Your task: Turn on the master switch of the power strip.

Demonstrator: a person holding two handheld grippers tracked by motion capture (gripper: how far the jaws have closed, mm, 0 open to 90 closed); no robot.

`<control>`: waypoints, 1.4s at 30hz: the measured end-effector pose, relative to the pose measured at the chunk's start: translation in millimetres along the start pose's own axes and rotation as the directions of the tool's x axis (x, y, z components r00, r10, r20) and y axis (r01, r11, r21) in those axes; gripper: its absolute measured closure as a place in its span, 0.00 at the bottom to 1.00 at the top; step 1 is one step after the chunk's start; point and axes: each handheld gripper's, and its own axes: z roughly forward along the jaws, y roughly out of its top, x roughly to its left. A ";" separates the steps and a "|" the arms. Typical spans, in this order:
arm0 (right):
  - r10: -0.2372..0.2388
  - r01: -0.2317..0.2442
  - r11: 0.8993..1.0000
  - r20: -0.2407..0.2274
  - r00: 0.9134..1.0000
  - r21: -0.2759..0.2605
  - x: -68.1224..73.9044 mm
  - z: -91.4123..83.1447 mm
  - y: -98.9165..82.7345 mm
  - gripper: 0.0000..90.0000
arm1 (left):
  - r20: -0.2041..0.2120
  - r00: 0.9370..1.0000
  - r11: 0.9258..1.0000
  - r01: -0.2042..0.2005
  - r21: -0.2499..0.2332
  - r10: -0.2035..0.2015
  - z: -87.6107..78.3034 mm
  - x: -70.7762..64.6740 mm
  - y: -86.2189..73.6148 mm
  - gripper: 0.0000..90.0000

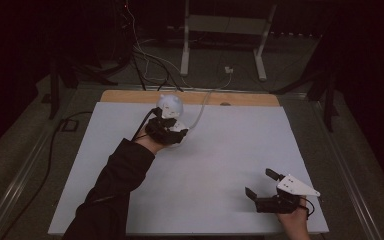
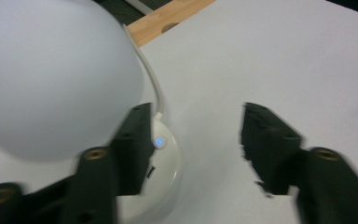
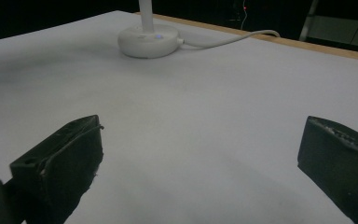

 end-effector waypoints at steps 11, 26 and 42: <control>0.000 0.000 1.000 0.006 1.000 0.004 1.0 0.7 0.1 0.00 | 0.075 0.996 0.998 0.038 0.046 -0.041 -29.4 10.0 -26.5 0.02; -0.003 0.003 1.000 0.009 1.000 0.013 1.7 2.5 -0.4 0.00 | 0.081 0.993 0.995 0.076 0.063 -0.081 -51.6 21.0 -91.2 0.00; -0.006 0.006 1.000 0.007 1.000 0.021 2.6 3.9 -0.8 0.00 | 0.138 0.990 0.992 0.024 0.123 -0.041 -51.0 1.8 -160.5 0.00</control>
